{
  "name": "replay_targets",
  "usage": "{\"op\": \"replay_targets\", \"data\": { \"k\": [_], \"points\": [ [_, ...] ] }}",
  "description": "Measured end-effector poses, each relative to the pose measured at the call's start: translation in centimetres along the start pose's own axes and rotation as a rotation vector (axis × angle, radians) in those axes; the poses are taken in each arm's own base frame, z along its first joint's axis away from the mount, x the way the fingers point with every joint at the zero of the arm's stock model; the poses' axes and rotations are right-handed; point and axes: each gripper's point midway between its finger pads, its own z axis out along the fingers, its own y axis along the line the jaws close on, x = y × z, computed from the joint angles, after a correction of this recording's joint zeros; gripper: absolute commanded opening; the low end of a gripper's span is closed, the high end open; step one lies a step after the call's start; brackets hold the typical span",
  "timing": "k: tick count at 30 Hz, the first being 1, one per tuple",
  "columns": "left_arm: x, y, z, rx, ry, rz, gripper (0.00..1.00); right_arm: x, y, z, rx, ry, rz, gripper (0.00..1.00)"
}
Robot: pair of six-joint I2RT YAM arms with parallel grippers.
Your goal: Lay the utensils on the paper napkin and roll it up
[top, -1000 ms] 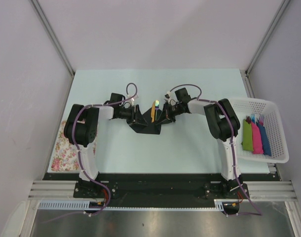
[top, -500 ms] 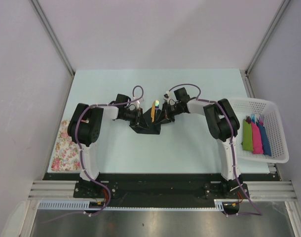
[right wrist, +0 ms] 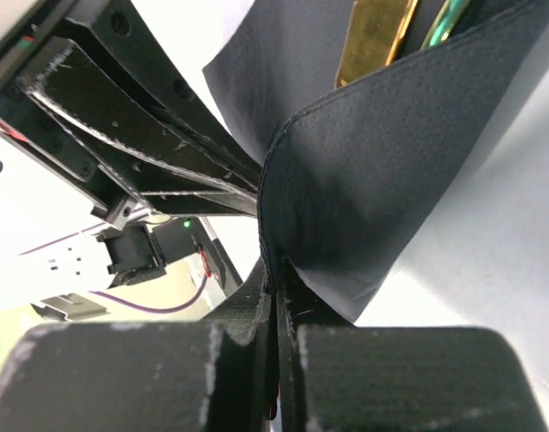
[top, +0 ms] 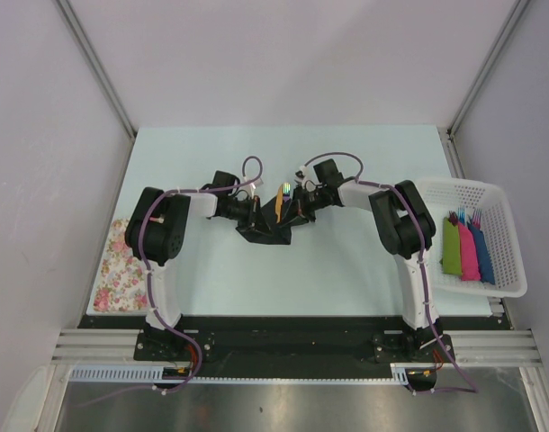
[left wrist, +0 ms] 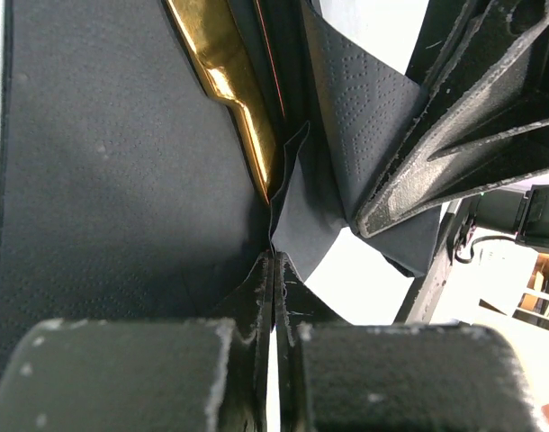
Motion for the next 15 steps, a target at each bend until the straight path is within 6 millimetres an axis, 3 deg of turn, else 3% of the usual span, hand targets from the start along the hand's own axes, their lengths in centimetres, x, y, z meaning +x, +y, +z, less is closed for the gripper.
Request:
{"op": "replay_targets", "data": {
  "k": [8, 15],
  "points": [
    [0.0, -0.1, 0.1, -0.001, 0.001, 0.003, 0.00, -0.4, 0.6, 0.6, -0.011, -0.002, -0.002, 0.00],
    [-0.1, -0.1, 0.2, -0.001, 0.003, 0.004, 0.00, -0.4, 0.1, 1.7, -0.013, 0.007, 0.025, 0.00]
  ]
}}
